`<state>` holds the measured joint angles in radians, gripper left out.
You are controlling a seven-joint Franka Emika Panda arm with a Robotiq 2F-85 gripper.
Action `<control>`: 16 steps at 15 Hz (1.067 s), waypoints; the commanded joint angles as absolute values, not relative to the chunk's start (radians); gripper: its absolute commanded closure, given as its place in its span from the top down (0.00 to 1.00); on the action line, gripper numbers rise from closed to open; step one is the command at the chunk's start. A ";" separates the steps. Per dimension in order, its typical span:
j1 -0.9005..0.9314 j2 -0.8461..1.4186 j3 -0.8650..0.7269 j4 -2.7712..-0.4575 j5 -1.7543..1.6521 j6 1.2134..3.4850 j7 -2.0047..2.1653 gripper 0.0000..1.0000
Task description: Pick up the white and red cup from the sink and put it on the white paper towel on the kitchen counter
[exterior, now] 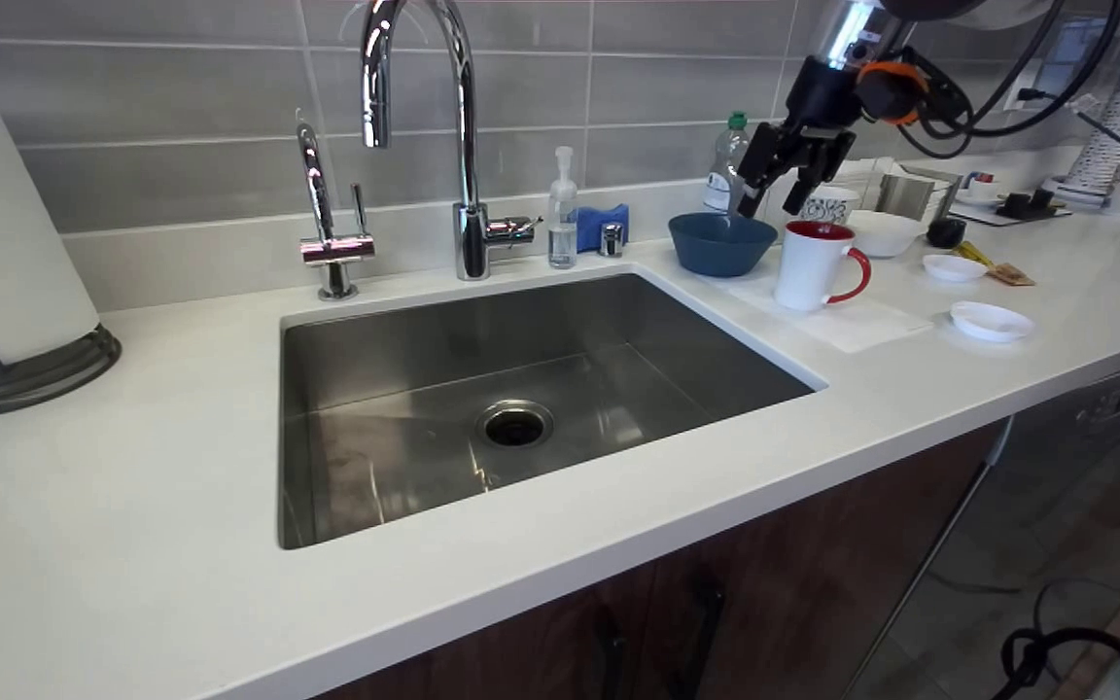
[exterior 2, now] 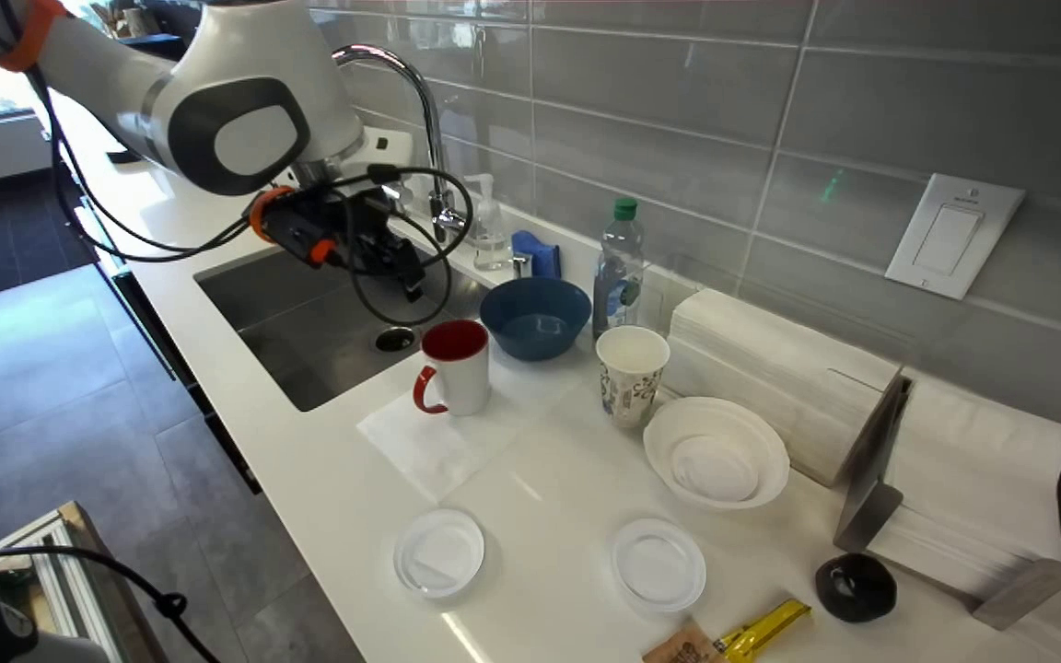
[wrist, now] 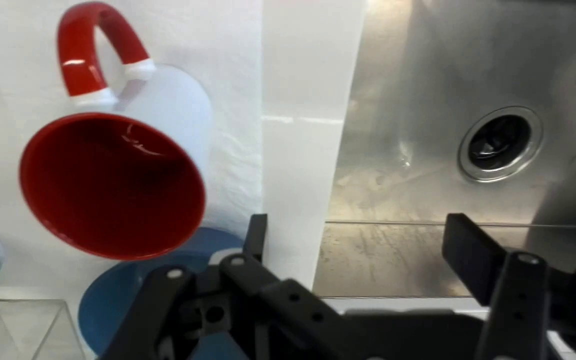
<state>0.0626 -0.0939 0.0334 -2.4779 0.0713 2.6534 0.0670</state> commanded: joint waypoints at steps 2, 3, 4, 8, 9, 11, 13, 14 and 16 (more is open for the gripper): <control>0.101 -0.270 0.059 -2.630 0.155 2.640 0.047 1.00; 0.101 -0.308 0.063 -2.662 0.142 2.643 0.060 1.00; 0.097 -0.354 0.064 -2.694 0.123 2.628 0.073 1.00; 0.053 -0.566 0.046 -2.783 0.085 2.529 0.082 1.00; 0.033 -0.620 0.046 -2.792 0.053 2.503 0.066 1.00; 0.015 -0.718 0.039 -2.747 -0.016 2.420 -0.008 1.00; 0.011 -0.832 0.025 -2.762 -0.076 2.350 -0.079 1.00; 0.030 -0.859 -0.001 -2.747 -0.084 2.326 -0.138 1.00; 0.078 -0.883 -0.081 -2.711 -0.054 2.245 -0.266 1.00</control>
<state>0.0208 -0.8079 0.0157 -2.7329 -0.0530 2.3514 -0.1033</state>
